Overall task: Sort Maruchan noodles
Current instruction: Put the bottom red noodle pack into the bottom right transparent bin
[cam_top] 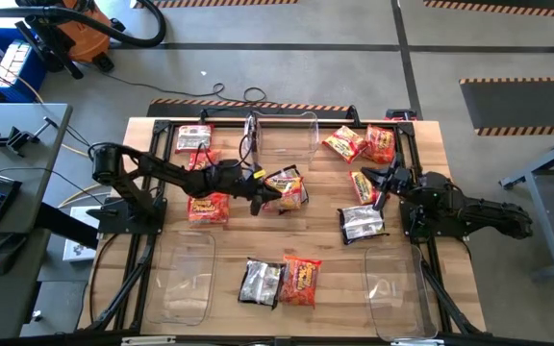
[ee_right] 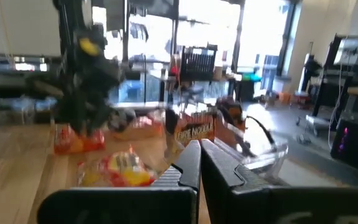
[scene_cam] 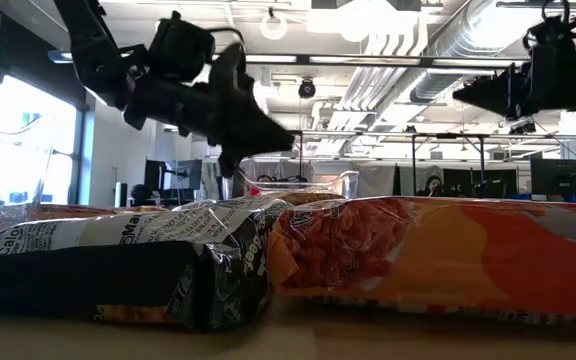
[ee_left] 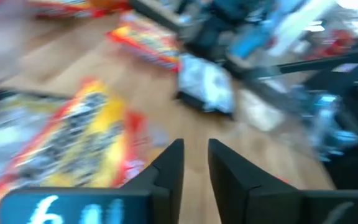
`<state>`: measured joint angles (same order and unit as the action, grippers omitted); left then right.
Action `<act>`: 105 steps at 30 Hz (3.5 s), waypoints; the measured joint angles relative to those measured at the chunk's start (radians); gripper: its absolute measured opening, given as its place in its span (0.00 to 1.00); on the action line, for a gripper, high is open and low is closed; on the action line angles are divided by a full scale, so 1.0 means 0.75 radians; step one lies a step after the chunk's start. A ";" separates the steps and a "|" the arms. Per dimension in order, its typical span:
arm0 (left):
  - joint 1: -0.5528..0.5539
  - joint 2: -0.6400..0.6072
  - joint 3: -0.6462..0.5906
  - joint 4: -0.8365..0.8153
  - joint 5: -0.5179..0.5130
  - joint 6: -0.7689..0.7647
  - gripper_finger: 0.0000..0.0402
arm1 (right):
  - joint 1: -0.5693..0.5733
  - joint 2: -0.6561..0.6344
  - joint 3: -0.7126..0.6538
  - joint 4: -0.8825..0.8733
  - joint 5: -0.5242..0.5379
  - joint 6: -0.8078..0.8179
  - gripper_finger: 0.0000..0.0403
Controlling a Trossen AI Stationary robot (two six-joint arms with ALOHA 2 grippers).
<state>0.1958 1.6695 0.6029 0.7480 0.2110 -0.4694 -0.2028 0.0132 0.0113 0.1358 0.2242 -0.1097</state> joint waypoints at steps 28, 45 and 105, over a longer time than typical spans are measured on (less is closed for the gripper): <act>0.387 -0.098 0.002 -0.524 0.167 -0.066 0.49 | -0.001 0.451 0.000 0.310 0.152 0.393 0.42; 0.336 0.070 0.002 -0.312 0.229 -0.200 0.49 | 0.000 0.461 0.000 0.314 0.053 0.499 0.53; 0.095 0.080 0.124 0.127 0.294 0.352 0.00 | 0.008 1.986 0.847 0.353 -0.615 0.803 0.72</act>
<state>0.2672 1.7298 0.6960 0.8435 0.4318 -0.2052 -0.1971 1.5029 0.6467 0.4004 -0.2370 0.4929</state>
